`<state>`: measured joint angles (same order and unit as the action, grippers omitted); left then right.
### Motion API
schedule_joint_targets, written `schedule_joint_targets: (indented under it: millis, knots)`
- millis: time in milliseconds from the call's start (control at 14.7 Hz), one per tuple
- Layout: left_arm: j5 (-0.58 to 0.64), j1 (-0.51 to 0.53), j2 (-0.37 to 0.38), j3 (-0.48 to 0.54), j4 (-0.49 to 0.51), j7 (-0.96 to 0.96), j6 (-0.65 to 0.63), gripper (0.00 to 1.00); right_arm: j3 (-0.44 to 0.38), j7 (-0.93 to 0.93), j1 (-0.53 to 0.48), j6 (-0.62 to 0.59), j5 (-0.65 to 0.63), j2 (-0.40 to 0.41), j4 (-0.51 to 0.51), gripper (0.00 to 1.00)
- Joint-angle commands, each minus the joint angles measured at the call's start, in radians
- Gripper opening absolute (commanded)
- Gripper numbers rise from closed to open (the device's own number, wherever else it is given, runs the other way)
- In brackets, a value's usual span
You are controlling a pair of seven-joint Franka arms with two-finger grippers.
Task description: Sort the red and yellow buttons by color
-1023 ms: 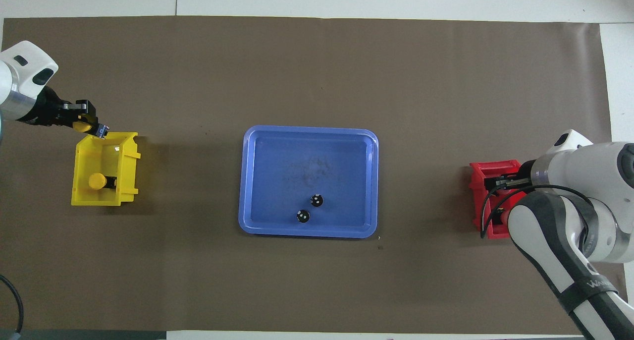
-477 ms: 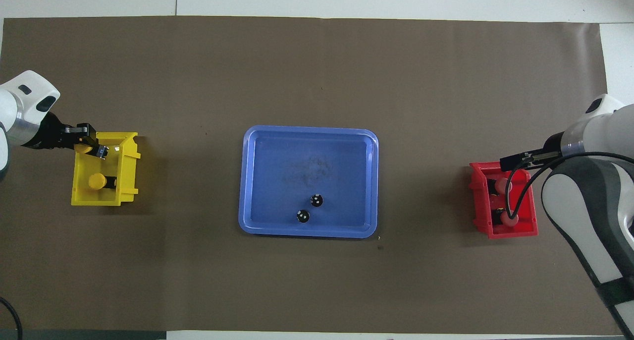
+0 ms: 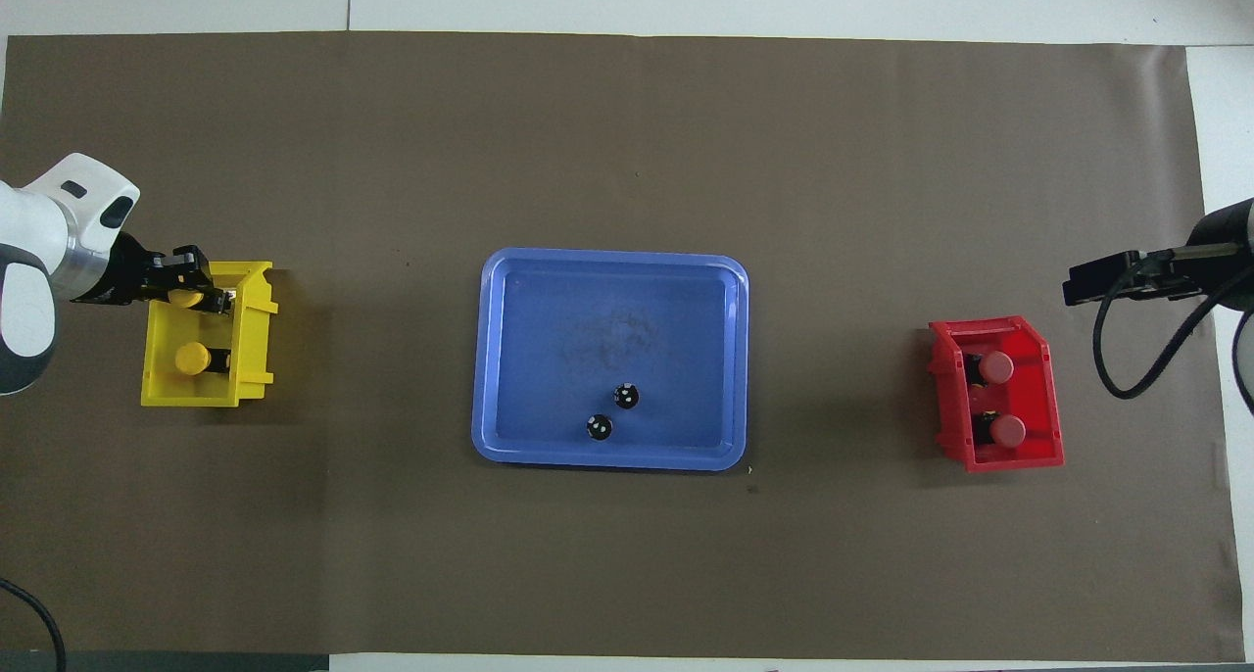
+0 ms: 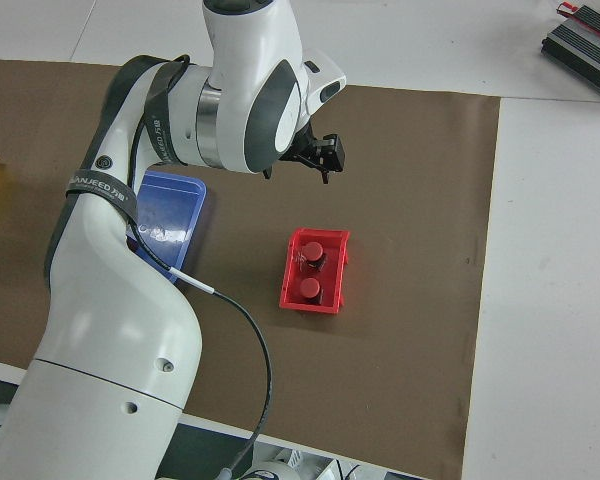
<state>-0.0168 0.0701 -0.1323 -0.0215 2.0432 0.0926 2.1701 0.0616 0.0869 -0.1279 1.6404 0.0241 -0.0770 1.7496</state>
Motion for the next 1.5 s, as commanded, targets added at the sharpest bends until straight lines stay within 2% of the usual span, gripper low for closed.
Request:
schedule_joint_targets:
  millis: [0,68,136,205,409,614,750,1023,1227,1432]
  knots:
    - [0.001,-0.003,-0.004,0.002,0.028,0.012,0.048,0.02,0.009,-0.033,-0.016,-0.134,-0.013,0.032,-0.140,1.00]
    - [0.001,-0.003,-0.006,0.002,0.028,0.013,0.062,0.03,0.011,-0.039,-0.013,-0.160,-0.029,0.032,-0.156,1.00]
    - [0.000,-0.004,-0.009,0.002,0.028,0.013,0.066,0.23,0.012,-0.039,-0.012,-0.189,-0.042,0.029,-0.166,1.00]
    - [0.001,-0.004,-0.010,0.002,0.022,0.012,0.062,0.51,0.014,-0.039,-0.013,-0.204,-0.046,0.026,-0.159,1.00]
    - [0.001,-0.013,-0.007,0.000,0.000,0.009,0.041,0.81,0.003,-0.088,-0.010,-0.203,-0.043,0.011,-0.124,1.00]
    - [0.003,-0.035,0.008,0.000,-0.063,0.007,-0.062,1.00,-0.035,-0.096,0.004,-0.200,-0.039,0.037,-0.122,1.00]
    - [0.008,-0.050,0.037,-0.008,-0.113,-0.010,-0.153,1.00,-0.054,-0.089,0.022,-0.199,-0.039,0.046,-0.131,1.00]
    - [0.008,-0.082,0.129,-0.009,-0.150,-0.043,-0.254,1.00,-0.124,-0.067,0.037,-0.203,-0.030,0.042,-0.154,1.00]
    - [0.008,-0.111,0.122,-0.009,-0.323,-0.045,-0.458,1.00,-0.158,-0.027,0.036,-0.203,-0.030,0.029,-0.153,1.00]
    - [0.009,-0.122,0.158,-0.011,-0.386,-0.068,-0.551,1.00,-0.152,-0.038,0.042,-0.197,-0.030,0.026,-0.153,1.00]
